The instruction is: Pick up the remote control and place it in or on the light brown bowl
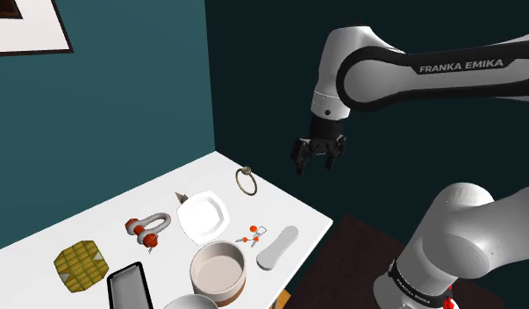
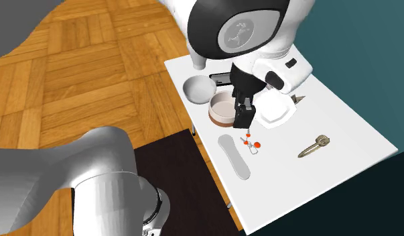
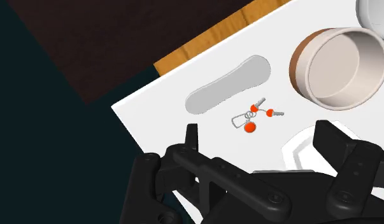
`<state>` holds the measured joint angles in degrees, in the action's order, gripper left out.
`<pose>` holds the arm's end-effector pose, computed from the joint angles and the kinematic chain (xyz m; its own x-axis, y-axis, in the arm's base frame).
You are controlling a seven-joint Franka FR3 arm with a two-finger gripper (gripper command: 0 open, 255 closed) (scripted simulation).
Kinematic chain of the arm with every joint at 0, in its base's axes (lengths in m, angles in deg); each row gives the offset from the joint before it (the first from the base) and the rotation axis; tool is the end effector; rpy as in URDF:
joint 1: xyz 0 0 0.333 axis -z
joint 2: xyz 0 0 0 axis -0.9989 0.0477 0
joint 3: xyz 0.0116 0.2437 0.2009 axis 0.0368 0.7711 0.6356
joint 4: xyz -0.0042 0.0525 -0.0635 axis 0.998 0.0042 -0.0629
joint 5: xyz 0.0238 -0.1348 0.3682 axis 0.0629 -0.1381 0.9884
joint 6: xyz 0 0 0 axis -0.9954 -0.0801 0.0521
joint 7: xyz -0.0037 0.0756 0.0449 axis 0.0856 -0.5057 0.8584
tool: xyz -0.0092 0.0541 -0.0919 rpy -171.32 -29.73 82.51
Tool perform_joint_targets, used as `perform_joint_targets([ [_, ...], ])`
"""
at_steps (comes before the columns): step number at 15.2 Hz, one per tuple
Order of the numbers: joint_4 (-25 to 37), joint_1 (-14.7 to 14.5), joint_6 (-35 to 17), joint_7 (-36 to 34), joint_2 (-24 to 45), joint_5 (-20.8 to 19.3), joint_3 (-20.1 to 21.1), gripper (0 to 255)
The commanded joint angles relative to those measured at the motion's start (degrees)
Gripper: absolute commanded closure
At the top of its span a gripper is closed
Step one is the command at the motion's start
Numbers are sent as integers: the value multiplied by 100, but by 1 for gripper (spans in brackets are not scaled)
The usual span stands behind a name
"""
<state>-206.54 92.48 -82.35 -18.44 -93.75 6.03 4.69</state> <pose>0.3243 0.0416 0.4900 0.8788 -0.4760 -0.0352 -0.4772 -0.8771 -0.0538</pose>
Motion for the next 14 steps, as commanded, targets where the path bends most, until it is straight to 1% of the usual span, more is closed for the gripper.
perform_joint_targets([
  [1,-321,84,-435,-424,72,125,186,0],
  [5,-808,248,-1370,-1233,469,381,592,0],
  [8,-1078,385,-2129,-1849,922,558,916,0],
  [11,-1259,553,-2937,-2487,1517,685,1249,0],
  [14,-1348,789,-3782,-3178,2247,706,1599,0],
])
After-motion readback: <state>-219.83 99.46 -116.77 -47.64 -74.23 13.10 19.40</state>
